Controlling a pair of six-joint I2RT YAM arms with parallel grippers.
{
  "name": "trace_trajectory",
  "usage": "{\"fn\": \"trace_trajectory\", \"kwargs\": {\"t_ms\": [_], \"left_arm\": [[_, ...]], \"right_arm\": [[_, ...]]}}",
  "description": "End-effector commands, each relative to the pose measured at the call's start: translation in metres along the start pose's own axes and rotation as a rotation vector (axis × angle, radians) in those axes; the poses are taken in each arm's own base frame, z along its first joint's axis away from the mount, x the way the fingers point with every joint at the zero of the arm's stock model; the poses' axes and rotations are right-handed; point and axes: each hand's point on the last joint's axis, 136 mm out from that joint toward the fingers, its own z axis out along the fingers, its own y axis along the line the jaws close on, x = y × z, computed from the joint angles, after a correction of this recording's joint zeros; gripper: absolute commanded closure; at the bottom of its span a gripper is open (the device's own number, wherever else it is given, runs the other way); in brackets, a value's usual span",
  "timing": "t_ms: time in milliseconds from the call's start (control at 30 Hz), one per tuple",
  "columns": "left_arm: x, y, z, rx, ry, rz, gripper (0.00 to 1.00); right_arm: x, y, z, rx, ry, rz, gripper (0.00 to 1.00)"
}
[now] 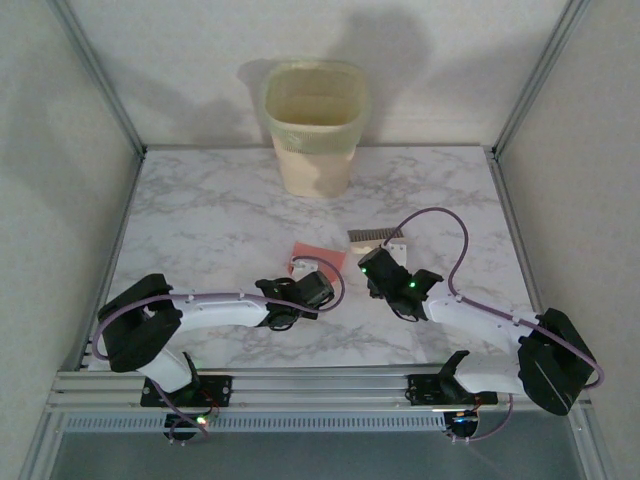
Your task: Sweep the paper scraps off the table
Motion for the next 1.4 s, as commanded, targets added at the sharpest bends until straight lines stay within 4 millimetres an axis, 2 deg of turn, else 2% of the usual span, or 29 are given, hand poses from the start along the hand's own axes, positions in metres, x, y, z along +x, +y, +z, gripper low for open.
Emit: {"fn": "trace_trajectory", "kwargs": {"t_ms": [0,67,333,533,567,633,733,767,800,1133,1267,1367], "left_arm": [[-0.014,-0.002,-0.009,-0.004,-0.047,-0.009,0.61],[-0.015,-0.002,-0.01,-0.002,-0.048,-0.01,0.57],[-0.031,0.0,-0.025,-0.002,-0.104,-0.033,0.38],[-0.053,0.008,-0.049,0.008,-0.199,-0.083,0.27],[-0.056,0.01,-0.054,0.01,-0.218,-0.095,0.21],[-0.063,0.015,-0.063,0.01,-0.256,-0.117,0.19],[-0.072,0.025,-0.078,0.003,-0.313,-0.158,0.14],[-0.075,0.029,-0.083,0.0,-0.334,-0.173,0.08],[-0.078,0.033,-0.088,-0.002,-0.355,-0.188,0.06],[-0.106,0.08,-0.143,-0.043,-0.553,-0.357,0.0],[-0.114,0.102,-0.163,-0.095,-0.636,-0.429,0.0],[-0.117,0.123,-0.176,-0.147,-0.721,-0.493,0.01]], "right_arm": [[-0.015,0.01,-0.005,-0.037,-0.034,0.017,0.89],[-0.013,0.01,-0.004,-0.039,-0.028,0.014,0.86],[-0.014,0.013,-0.005,-0.056,-0.029,0.016,0.82],[-0.014,0.012,-0.006,-0.06,-0.036,0.02,0.76],[-0.014,0.011,-0.007,-0.06,-0.038,0.02,0.75],[-0.015,0.011,-0.008,-0.062,-0.043,0.025,0.72],[-0.016,0.011,-0.011,-0.078,-0.054,0.028,0.66],[-0.017,0.011,-0.012,-0.085,-0.059,0.031,0.63],[-0.017,0.011,-0.014,-0.092,-0.066,0.035,0.62],[-0.025,0.004,-0.028,-0.12,-0.136,0.08,0.56],[-0.033,-0.015,-0.042,-0.093,-0.221,0.144,0.52],[-0.038,-0.04,-0.053,-0.037,-0.306,0.217,0.39]]}}
